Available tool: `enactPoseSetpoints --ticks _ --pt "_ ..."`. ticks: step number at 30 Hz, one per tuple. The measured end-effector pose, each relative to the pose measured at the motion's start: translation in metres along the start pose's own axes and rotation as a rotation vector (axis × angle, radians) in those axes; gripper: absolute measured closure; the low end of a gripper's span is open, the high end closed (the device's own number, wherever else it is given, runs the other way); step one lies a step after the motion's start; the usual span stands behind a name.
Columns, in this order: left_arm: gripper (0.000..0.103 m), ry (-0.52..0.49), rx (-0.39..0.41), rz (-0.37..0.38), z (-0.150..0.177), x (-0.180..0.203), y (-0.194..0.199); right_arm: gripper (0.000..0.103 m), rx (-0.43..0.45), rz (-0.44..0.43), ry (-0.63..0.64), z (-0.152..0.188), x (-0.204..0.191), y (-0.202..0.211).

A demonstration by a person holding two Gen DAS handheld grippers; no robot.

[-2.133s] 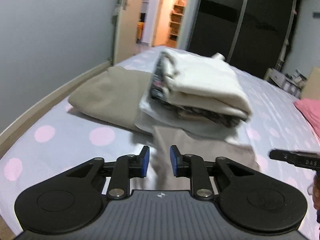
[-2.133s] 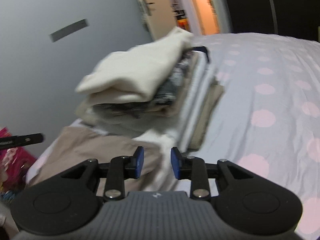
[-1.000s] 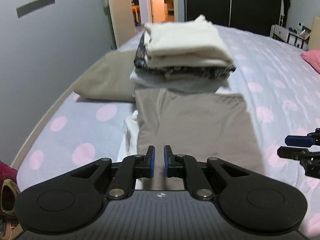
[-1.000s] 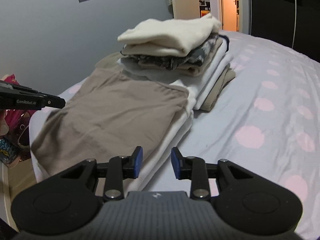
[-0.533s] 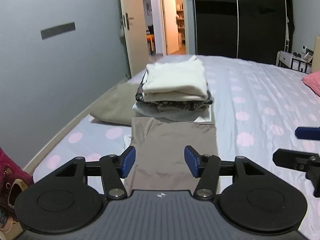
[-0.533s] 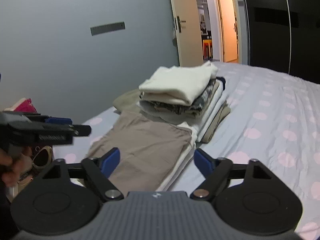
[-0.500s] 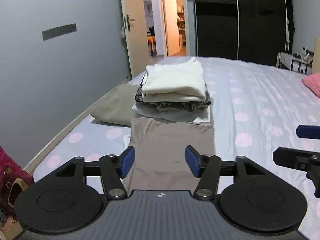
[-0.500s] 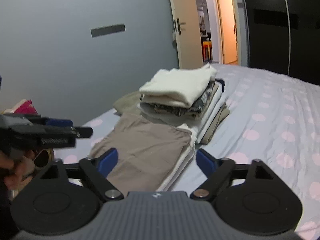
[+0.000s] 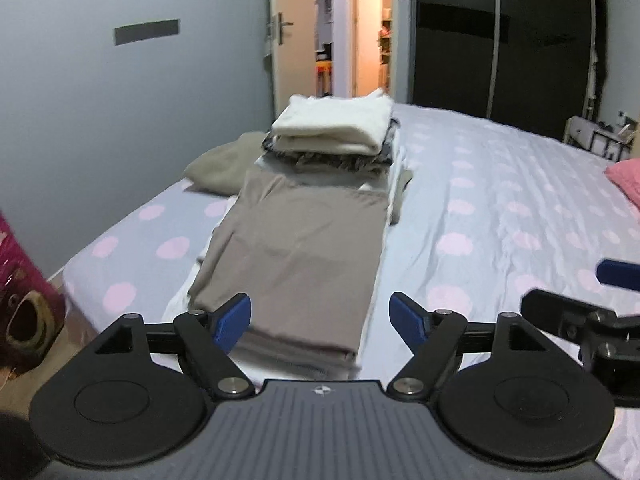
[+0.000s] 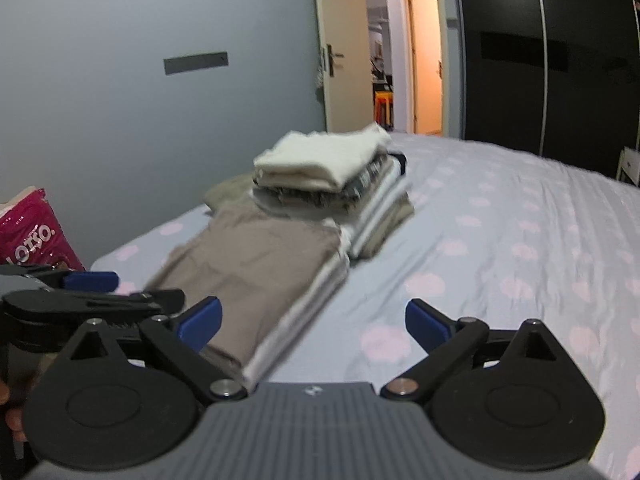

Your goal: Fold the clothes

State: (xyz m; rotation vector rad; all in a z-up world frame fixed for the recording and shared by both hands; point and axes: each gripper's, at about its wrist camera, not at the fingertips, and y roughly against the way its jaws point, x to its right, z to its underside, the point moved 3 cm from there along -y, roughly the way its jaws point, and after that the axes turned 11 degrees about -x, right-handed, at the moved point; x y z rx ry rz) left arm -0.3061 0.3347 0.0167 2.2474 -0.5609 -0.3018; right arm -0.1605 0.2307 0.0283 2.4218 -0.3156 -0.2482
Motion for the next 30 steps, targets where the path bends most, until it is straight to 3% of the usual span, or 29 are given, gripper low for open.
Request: enactPoseSetpoints --ticks 10,30 --pt "0.027 -0.017 -0.092 -0.019 0.034 0.016 -0.016 0.004 -0.063 0.012 -0.029 0.034 0.011 -0.012" --pt "0.029 -0.018 -0.114 -0.045 0.034 0.025 -0.014 0.004 -0.117 -0.009 -0.014 0.044 0.010 -0.022"
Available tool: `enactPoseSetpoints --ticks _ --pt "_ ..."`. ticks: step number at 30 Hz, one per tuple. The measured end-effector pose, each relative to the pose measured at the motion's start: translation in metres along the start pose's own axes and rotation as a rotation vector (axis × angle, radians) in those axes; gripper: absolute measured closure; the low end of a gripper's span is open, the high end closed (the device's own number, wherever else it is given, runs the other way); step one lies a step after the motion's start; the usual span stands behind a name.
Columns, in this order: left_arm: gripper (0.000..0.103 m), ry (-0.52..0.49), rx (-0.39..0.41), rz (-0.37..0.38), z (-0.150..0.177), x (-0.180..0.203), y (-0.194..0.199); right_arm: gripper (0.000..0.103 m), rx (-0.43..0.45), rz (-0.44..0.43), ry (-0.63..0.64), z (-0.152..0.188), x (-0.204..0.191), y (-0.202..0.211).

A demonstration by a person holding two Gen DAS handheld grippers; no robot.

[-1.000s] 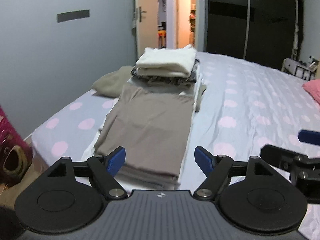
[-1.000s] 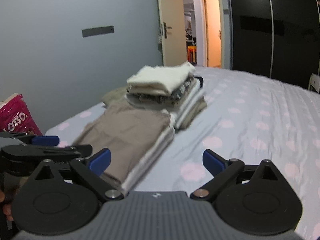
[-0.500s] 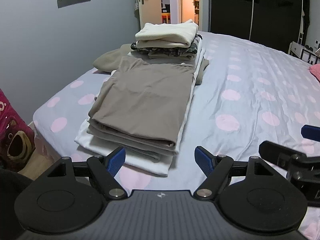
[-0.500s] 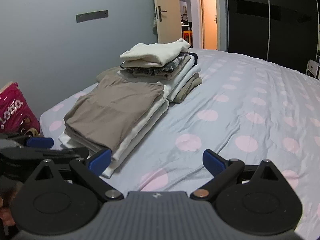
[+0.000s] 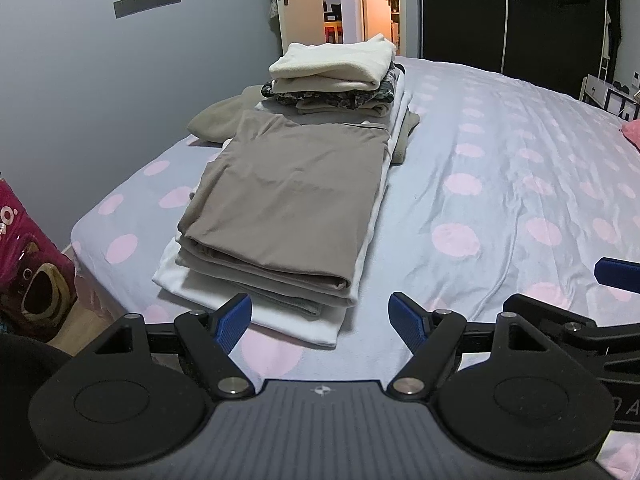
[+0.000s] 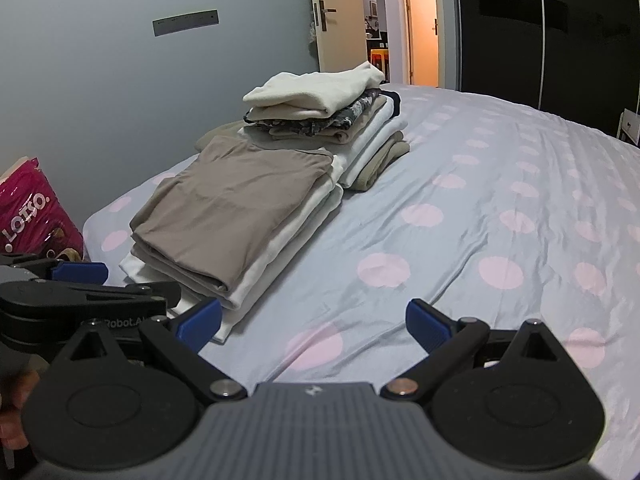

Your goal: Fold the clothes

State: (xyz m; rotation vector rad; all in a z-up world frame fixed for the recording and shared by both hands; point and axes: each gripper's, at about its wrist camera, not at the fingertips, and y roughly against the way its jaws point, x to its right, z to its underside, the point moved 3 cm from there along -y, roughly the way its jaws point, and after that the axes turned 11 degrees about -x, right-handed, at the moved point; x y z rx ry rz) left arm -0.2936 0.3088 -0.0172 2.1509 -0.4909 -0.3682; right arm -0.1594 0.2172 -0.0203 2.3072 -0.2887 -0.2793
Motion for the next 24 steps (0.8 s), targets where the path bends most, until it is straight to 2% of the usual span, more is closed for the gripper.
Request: enactPoseSetpoints --ticks 24 --pt "0.031 0.007 -0.004 -0.011 0.0000 0.0026 0.0033 0.004 -0.005 -0.006 -0.010 0.0013 0.0037 0.0021"
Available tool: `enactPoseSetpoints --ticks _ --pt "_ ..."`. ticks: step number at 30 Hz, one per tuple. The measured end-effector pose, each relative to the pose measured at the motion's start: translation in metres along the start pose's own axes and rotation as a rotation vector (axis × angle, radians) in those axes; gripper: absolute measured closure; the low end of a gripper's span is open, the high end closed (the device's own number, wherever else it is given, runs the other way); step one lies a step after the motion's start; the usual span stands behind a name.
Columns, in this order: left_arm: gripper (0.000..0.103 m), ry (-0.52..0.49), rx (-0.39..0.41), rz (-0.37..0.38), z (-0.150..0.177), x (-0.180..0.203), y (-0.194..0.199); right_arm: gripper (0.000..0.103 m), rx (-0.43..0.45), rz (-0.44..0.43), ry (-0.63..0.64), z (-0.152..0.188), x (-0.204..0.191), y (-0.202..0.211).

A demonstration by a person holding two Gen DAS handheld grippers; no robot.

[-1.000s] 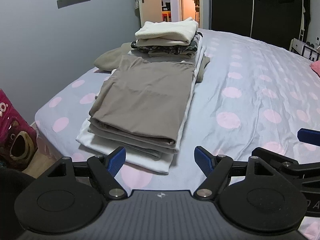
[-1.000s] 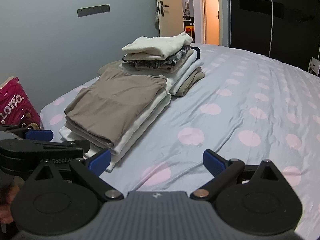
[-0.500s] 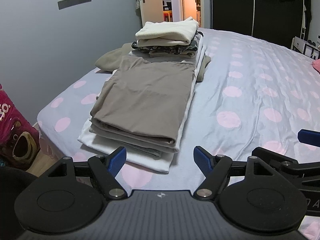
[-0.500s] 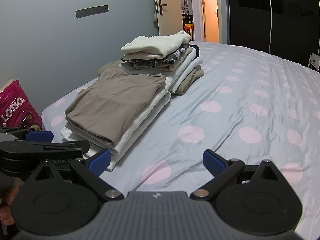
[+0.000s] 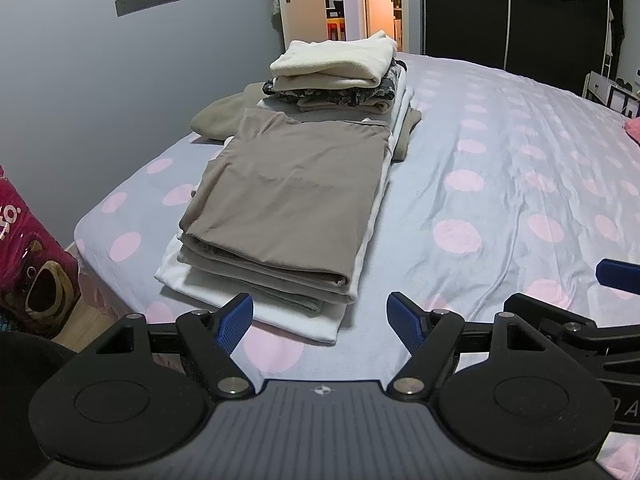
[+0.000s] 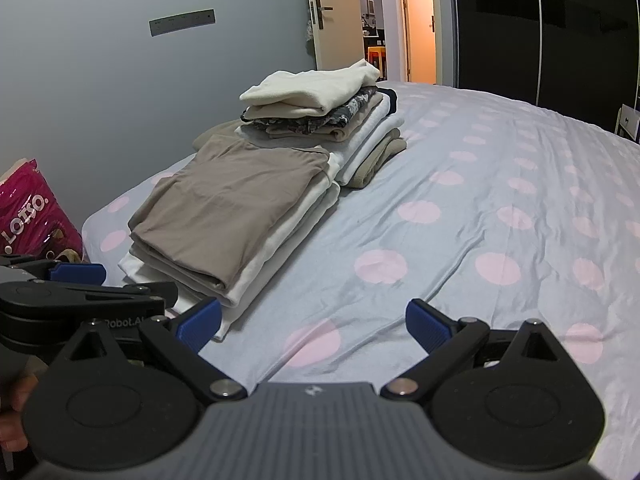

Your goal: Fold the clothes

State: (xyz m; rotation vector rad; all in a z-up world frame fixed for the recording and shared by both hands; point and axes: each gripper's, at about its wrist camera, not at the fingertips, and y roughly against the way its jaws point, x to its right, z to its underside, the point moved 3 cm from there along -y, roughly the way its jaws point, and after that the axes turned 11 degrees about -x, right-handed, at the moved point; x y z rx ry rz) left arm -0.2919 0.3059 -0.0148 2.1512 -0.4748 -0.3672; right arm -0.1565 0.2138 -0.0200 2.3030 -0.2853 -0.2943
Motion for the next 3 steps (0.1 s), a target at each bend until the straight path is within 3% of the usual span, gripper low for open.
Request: enactPoseSetpoints --ticks 3 --pt "0.031 -0.005 -0.001 0.000 0.0004 0.0005 -0.0009 0.004 -0.002 -0.008 -0.006 0.0003 0.0015 0.0000"
